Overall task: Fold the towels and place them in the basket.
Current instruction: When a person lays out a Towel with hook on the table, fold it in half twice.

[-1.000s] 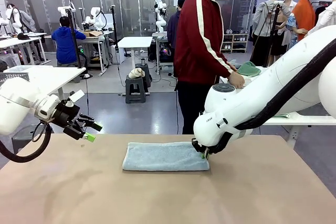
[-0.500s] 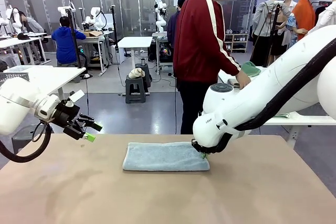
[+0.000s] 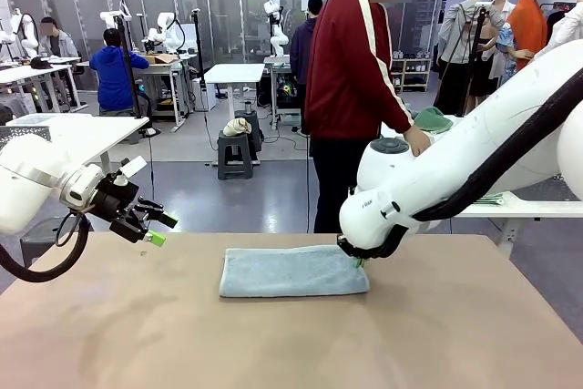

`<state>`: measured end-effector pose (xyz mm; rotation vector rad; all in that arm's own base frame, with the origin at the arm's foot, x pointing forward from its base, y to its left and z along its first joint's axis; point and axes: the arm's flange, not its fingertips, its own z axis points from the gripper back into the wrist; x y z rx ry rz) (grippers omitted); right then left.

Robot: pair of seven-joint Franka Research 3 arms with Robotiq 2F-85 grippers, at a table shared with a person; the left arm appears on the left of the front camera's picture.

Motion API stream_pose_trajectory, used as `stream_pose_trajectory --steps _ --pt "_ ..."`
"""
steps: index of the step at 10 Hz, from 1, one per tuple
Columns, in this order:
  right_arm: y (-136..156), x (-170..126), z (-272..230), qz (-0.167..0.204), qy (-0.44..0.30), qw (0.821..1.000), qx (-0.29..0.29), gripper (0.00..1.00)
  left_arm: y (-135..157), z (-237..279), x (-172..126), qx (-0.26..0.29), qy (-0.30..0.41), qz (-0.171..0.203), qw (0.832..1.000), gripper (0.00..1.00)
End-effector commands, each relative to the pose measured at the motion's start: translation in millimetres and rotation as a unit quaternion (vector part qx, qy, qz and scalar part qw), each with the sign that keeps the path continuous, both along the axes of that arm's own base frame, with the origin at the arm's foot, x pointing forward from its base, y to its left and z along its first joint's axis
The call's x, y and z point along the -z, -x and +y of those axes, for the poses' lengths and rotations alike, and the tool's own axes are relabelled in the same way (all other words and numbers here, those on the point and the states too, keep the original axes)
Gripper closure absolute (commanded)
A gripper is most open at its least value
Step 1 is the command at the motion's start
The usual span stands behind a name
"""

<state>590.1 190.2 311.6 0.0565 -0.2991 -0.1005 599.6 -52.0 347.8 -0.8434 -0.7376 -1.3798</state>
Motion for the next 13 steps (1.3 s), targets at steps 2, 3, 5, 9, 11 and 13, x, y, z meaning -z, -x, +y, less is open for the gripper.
stream_pose_trajectory --steps 2,3,5,9,11,13 --pt "6.1 -20.5 0.5 -0.015 0.018 1.0 -0.017 1.0 -0.1 0.6 0.4 0.002 0.0 0.0 1.0 0.0" --pt "11.8 -26.6 10.6 -0.015 0.023 0.999 -0.023 1.0 -0.1 0.6 0.4 0.002 0.0 0.0 1.0 0.0" --pt "29.6 -47.2 42.0 -0.022 0.037 0.998 -0.034 1.0 -0.1 0.6 0.4 0.002 0.0 0.0 1.0 0.0" --pt "73.3 -72.7 134.5 -0.046 0.036 0.997 -0.047 1.0 -0.1 0.6 0.4 0.002 0.0 0.0 1.0 0.0" --pt "75.9 -76.3 178.5 -0.065 0.026 0.997 -0.041 1.0 -0.1 0.6 0.4 0.002 0.0 0.0 1.0 0.0" --pt "71.0 -71.2 210.1 -0.062 -0.004 0.998 -0.03 1.0 -0.1 0.6 0.4 0.002 0.0 0.0 1.0 0.0"
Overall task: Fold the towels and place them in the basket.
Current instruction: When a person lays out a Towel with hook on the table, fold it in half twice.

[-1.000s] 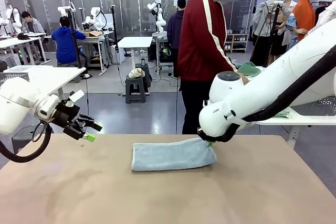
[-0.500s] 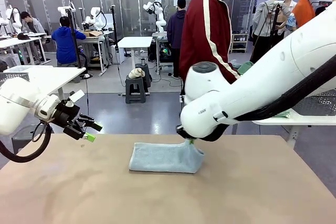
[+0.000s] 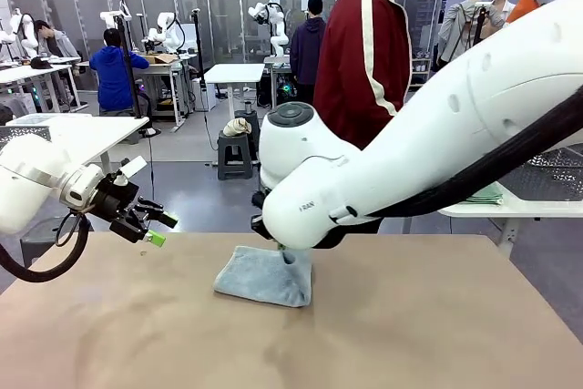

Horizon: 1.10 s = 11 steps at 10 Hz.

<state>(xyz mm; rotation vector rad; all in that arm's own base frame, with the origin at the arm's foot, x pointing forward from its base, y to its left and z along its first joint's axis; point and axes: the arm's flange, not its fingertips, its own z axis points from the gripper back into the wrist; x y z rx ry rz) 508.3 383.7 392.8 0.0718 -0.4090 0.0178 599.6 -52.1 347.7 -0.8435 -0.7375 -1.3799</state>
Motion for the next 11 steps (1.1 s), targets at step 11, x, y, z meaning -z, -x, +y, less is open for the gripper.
stream_pose_trajectory --steps 11 --pt "-19.2 48.2 55.1 -0.014 -0.185 0.981 0.058 1.0 0.0 0.7 0.3 0.002 0.0 0.0 1.0 0.0"
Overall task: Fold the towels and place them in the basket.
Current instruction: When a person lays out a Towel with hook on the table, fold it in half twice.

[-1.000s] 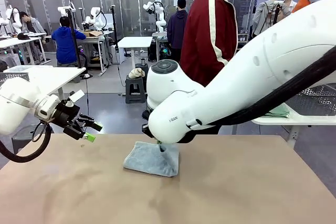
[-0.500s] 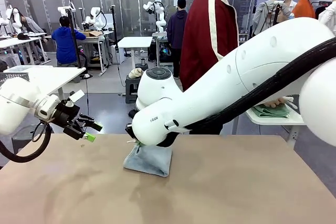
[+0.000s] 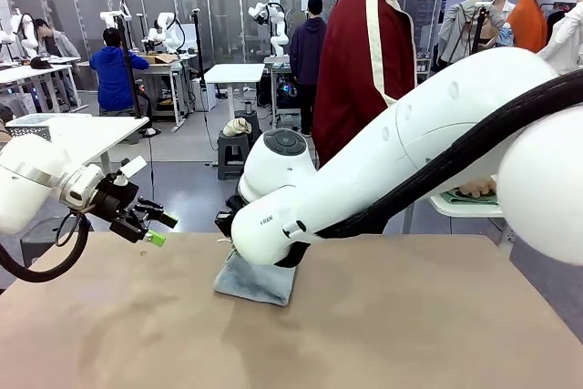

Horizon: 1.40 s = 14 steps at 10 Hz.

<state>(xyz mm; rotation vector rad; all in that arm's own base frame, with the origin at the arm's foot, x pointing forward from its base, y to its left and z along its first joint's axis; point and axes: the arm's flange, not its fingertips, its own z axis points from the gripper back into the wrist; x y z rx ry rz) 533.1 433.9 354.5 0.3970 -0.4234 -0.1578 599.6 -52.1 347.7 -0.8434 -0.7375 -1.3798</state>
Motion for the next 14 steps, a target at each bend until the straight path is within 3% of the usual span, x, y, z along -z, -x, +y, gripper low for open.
stream_pose_trajectory --steps 1,3,4,5,6,7,8,9,10,11,12,13,14 --pt "4.3 16.0 6.6 -0.002 -0.007 1.0 0.007 1.0 0.0 0.6 0.3 0.002 0.0 0.0 1.0 0.0" --pt "0.7 28.8 7.7 0.01 -0.004 1.0 0.003 1.0 0.0 0.6 0.3 0.002 0.0 0.0 1.0 0.0" --pt "0.0 32.6 7.5 0.002 -0.013 1.0 0.009 0.79 0.0 0.6 0.3 0.002 0.0 0.0 1.0 0.0" --pt "1.2 33.7 7.5 -0.007 -0.021 1.0 0.015 0.79 0.0 0.6 0.3 0.002 0.0 0.0 1.0 0.0" --pt "2.5 34.1 7.6 -0.008 -0.021 1.0 0.014 0.59 0.0 0.6 0.3 0.002 0.0 0.0 1.0 0.0" --pt "3.6 33.1 6.7 -0.015 -0.02 1.0 0.013 0.77 0.0 0.6 0.3 0.002 0.0 0.0 1.0 0.0" --pt "4.4 31.4 5.4 -0.024 -0.026 0.999 0.011 0.39 0.0 0.6 0.3 0.002 0.0 0.0 1.0 0.0" --pt "5.0 29.2 4.3 -0.027 -0.027 0.999 0.011 0.58 0.0 0.6 0.3 0.002 0.0 0.0 1.0 0.0" --pt "6.7 20.5 -2.9 -0.015 -0.005 1.0 0.019 0.2 0.0 0.6 0.3 0.002 0.0 0.0 1.0 0.0" --pt "8.4 2.5 -22.8 0.018 0.028 0.999 0.025 0.2 0.0 0.6 0.3 0.002 0.0 0.0 1.0 0.0" --pt "11.2 -18.0 -53.1 0.031 0.075 0.997 -0.005 0.2 0.0 0.6 0.3 0.002 0.0 0.0 1.0 0.0" --pt "13.8 -41.7 -89.8 0.016 0.112 0.993 -0.034 0.2 0.0 0.6 0.3 0.002 0.0 0.0 1.0 0.0" --pt "15.3 -54.9 -113.4 0.04 0.14 0.989 -0.032 0.2 0.0 0.6 0.3 0.002 0.0 0.0 1.0 0.0"
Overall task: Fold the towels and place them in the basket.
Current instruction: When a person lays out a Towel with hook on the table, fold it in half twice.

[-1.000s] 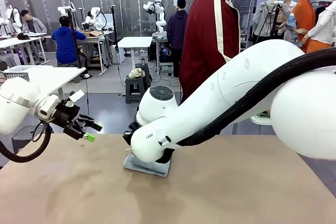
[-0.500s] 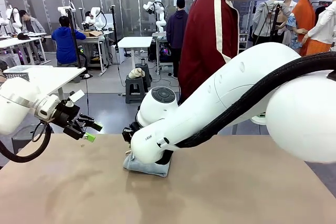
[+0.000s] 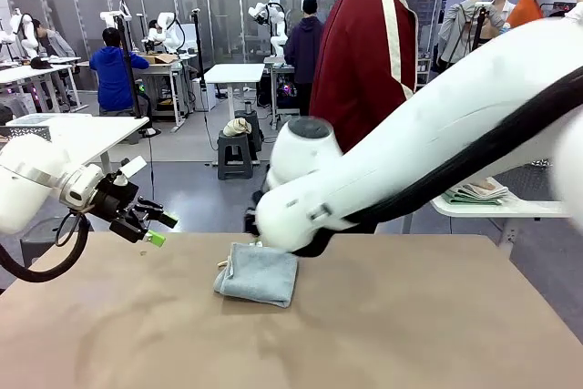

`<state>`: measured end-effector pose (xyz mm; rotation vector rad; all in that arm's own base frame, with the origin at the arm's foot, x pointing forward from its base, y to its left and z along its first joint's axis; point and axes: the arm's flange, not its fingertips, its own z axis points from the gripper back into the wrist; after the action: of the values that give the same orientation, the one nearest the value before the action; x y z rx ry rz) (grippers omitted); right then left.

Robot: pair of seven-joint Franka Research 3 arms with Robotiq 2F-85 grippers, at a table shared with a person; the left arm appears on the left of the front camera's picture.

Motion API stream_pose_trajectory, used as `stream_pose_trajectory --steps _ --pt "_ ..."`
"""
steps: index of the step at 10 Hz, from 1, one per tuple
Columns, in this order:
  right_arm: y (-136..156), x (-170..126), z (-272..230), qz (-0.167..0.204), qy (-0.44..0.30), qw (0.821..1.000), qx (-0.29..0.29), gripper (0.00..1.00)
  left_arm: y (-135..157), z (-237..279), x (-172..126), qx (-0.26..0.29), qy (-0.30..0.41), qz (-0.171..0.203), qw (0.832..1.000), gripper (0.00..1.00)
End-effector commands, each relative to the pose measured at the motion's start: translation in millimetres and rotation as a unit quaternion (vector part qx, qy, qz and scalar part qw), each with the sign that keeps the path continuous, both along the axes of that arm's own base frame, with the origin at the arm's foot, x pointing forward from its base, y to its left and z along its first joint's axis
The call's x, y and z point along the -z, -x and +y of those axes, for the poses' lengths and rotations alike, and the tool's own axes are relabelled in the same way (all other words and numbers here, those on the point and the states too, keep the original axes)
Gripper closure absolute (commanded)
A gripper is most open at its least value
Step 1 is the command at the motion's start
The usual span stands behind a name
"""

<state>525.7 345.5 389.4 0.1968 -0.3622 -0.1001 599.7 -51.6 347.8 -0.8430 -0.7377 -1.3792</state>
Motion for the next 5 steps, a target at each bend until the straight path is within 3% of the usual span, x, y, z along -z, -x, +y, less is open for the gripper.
stream_pose_trajectory --steps 1,5 --pt "6.7 -27.5 -41.9 0.022 0.048 0.998 -0.017 0.2 0.1 0.1 0.3 0.002 0.0 0.0 1.0 0.0" --pt "6.7 -24.9 -60.7 0.048 0.033 0.998 -0.004 0.2 0.1 0.1 0.3 0.002 0.0 0.0 1.0 0.0"
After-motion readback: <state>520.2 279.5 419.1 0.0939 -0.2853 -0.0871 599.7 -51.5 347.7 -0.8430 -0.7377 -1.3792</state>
